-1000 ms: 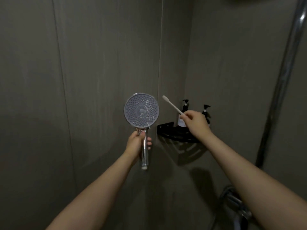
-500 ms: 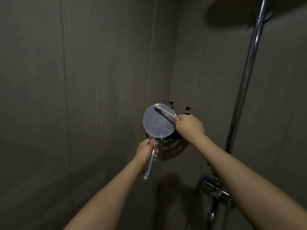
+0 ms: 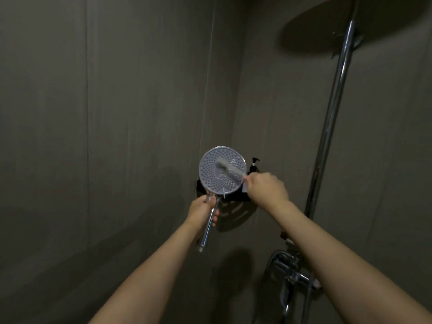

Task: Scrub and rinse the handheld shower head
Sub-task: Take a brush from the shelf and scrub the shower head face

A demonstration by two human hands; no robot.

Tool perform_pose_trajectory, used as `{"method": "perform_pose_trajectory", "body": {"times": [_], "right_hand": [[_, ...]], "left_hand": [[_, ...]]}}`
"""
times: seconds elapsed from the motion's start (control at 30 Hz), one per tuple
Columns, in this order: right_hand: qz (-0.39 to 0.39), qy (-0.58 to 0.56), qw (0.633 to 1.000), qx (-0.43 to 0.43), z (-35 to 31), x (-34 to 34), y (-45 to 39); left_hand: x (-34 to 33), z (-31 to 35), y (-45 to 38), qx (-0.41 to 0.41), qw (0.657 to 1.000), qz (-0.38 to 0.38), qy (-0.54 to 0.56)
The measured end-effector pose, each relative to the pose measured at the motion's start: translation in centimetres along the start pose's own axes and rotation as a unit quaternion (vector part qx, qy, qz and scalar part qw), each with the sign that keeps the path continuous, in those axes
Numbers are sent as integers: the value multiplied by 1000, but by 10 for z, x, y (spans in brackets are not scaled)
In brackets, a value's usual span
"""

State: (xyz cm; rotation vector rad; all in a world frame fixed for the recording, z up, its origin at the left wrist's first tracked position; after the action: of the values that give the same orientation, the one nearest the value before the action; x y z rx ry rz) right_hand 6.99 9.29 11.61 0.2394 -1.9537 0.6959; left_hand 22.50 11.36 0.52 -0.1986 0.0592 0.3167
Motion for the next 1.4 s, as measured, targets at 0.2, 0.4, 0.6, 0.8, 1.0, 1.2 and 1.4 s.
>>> {"method": "perform_pose_trajectory", "body": {"times": [0.2, 0.4, 0.6, 0.8, 1.0, 1.2, 1.4], "right_hand": [[5, -4, 1000, -17, 20, 8, 5], [-1, -16, 1000, -17, 31, 9, 13], [5, -32, 999, -21, 44, 3, 17], [0, -38, 999, -22, 49, 3, 17], [-13, -13, 1000, -14, 44, 8, 16], [-32, 40, 999, 16, 31, -1, 15], [-11, 20, 1000, -6, 28, 12, 8]], "left_hand": [[-8, 5, 2, 1, 1000, -6, 22], [-16, 9, 3, 2, 999, -12, 37], [-21, 12, 4, 3, 999, -10, 44], [-24, 14, 4, 1, 999, -5, 33], [-28, 18, 2, -8, 1000, -2, -7], [-36, 18, 1, -8, 1000, -13, -14], [-42, 18, 0, -12, 999, -21, -22]]}}
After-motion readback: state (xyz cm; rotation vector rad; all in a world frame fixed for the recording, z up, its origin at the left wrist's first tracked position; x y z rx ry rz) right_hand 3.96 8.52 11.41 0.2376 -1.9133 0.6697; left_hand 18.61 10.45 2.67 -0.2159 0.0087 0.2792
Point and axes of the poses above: each hand's wrist, its own y-axis away from the middle knuckle, its own x-axis out of the back of the hand, z = x × y, the point moved 6 cm from there along -y, towards the middle knuckle, and after that the axes turned 10 degrees about -z, right-handed, at the moved point
